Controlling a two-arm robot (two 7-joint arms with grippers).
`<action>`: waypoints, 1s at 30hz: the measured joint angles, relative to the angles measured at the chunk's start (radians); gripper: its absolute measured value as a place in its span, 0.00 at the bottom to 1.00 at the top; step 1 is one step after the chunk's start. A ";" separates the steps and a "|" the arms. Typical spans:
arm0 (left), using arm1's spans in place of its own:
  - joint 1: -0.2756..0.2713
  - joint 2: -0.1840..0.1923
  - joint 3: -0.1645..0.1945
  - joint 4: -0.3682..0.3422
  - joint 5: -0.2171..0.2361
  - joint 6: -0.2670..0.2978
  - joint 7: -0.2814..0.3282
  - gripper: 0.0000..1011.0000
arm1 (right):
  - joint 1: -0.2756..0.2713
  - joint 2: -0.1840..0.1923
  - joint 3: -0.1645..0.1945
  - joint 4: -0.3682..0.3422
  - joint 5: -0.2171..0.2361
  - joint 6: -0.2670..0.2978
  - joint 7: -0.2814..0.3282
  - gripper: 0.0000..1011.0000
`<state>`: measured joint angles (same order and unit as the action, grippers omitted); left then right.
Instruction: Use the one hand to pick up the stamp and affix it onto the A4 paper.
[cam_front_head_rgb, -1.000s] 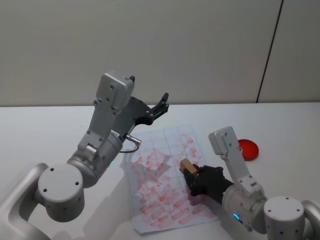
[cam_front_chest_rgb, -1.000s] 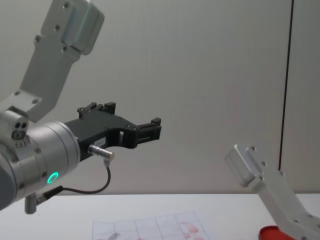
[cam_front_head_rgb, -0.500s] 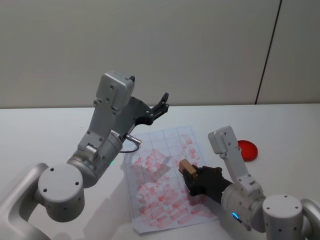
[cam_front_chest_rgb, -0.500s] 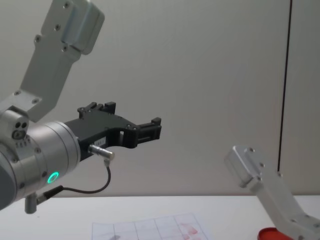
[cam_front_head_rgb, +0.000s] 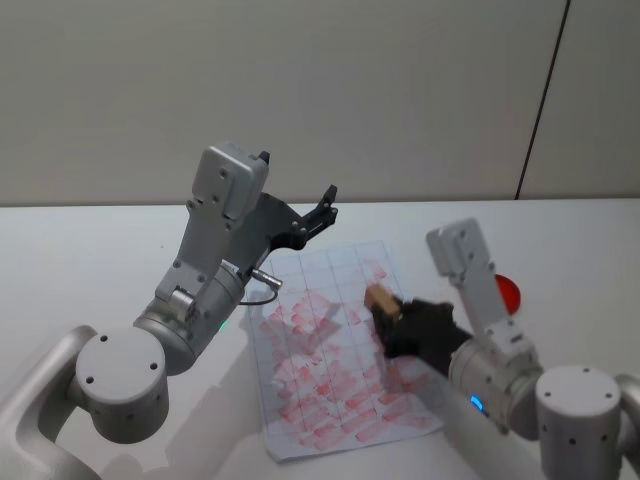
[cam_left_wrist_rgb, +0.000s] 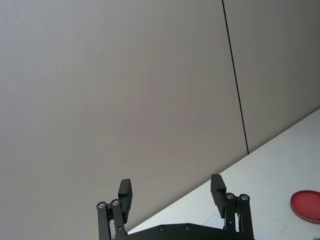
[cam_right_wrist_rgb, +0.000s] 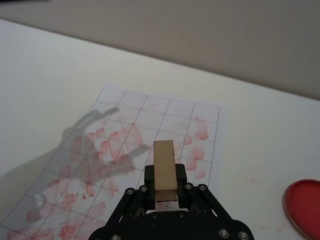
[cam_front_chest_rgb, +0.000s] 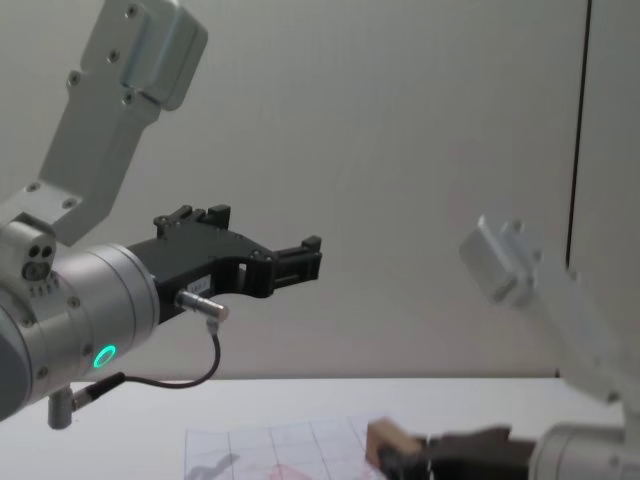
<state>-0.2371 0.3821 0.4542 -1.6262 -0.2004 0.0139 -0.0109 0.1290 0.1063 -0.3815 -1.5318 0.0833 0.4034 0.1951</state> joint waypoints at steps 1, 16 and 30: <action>0.000 0.000 0.000 0.000 0.000 0.000 0.000 0.99 | 0.000 0.001 0.002 -0.009 0.001 0.001 -0.007 0.22; 0.000 0.000 0.000 0.000 0.000 0.000 0.000 0.99 | -0.018 0.030 0.053 -0.144 0.033 0.037 -0.131 0.22; 0.000 0.000 0.000 0.000 0.000 0.000 0.000 0.99 | -0.026 0.057 0.100 -0.120 0.060 0.065 -0.194 0.22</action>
<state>-0.2371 0.3821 0.4542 -1.6262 -0.2004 0.0139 -0.0109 0.1031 0.1634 -0.2814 -1.6516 0.1431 0.4689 0.0009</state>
